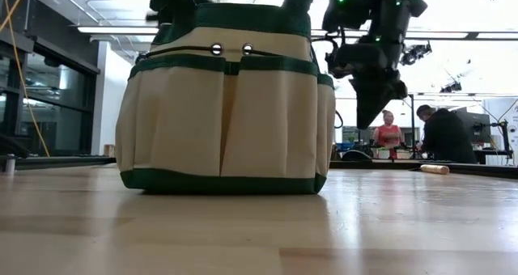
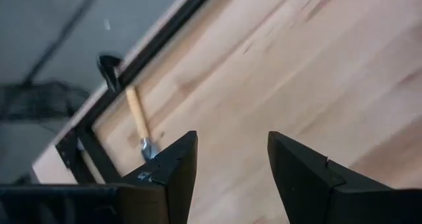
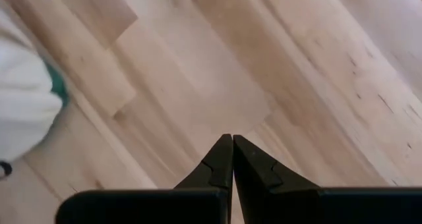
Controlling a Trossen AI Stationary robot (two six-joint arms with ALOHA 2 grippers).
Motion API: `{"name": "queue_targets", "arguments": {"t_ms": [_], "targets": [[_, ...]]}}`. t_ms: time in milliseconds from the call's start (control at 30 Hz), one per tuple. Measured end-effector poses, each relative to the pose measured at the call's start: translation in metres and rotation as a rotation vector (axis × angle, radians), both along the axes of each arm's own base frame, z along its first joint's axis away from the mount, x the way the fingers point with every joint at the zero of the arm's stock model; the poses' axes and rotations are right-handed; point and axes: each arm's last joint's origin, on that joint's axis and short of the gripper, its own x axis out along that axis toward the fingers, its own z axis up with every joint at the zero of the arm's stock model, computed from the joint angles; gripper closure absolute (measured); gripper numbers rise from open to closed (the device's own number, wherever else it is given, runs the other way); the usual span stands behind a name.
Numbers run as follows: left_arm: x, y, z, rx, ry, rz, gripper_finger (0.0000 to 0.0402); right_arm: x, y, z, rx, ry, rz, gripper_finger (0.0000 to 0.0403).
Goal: Pick & Place Garden tools in Gardening bag
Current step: Put the left light brown trowel into the white gardening bag
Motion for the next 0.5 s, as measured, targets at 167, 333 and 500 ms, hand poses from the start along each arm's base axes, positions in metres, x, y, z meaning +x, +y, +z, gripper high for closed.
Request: {"name": "queue_targets", "arguments": {"t_ms": [167, 333, 500], "targets": [[-0.024, 0.066, -0.041, -0.089, -0.056, 0.111, 0.0224, -0.002, -0.018, 0.000, 0.062, -0.021, -0.065, 0.0400], [-0.060, 0.120, -0.078, -0.196, -0.121, 0.243, 0.0224, -0.005, -0.030, 0.000, 0.067, -0.025, -0.112, 0.0400], [-0.092, 0.153, -0.102, -0.204, -0.185, 0.329, 0.0224, -0.008, -0.042, 0.001, 0.071, -0.036, -0.152, 0.0400]]}}
